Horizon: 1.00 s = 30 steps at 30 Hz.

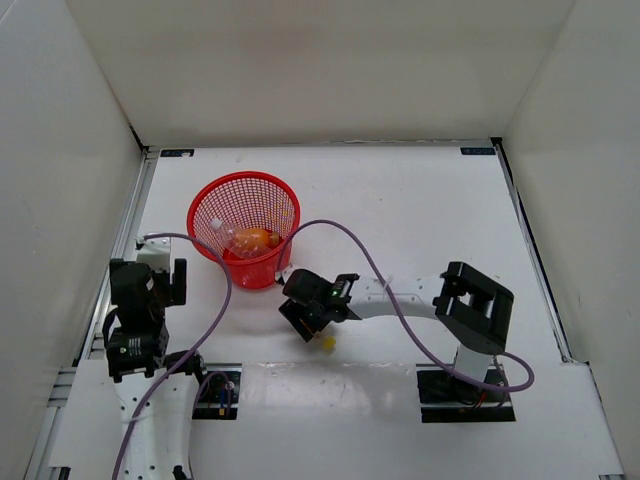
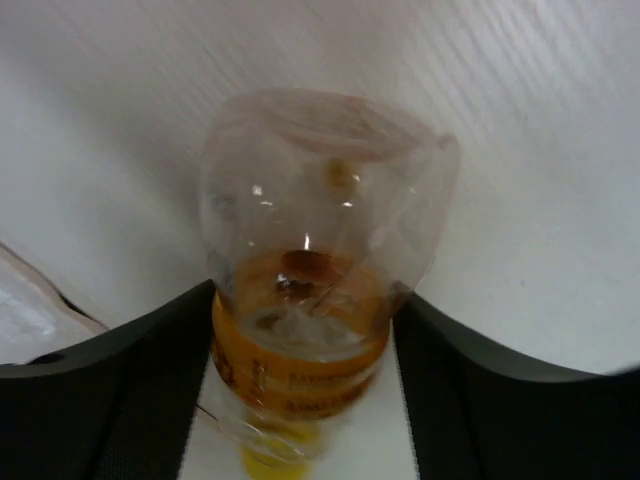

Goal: Put the plastic bottles in the bin

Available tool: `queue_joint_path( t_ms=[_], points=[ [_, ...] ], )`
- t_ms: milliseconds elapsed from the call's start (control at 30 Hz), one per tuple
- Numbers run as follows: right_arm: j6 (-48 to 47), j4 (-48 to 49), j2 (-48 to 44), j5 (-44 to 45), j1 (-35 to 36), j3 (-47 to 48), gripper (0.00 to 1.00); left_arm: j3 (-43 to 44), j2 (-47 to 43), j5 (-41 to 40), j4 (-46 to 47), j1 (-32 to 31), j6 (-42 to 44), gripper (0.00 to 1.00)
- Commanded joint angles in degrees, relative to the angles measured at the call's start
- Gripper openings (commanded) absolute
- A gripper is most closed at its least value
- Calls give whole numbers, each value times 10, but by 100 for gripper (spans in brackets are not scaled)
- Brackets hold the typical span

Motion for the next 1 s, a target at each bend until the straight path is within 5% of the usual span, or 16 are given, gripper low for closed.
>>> queue_joint_path(
  t_ms=[0, 133, 300, 500, 633, 767, 967],
  points=[
    [7, 24, -6, 15, 0, -17, 67, -36, -10, -71, -12, -2, -4, 100],
    [26, 24, -37, 37, 0, -49, 35, -108, -22, -214, 0, -2, -10, 100],
    [55, 11, -128, 98, 0, -105, 25, -142, -51, -339, 56, -2, 44, 100],
    [75, -61, -234, 197, -43, -111, 20, -44, -25, -300, 75, -2, 48, 100],
    [35, -67, -319, 197, -119, -90, 20, 69, 37, -201, 62, -2, 10, 100],
    [-37, -67, -325, 207, -162, 4, 20, 196, 99, -61, 38, -2, -8, 100],
    [-140, -67, -209, 159, -175, 292, 20, 289, 136, 78, 33, -2, -38, 100]
  ],
)
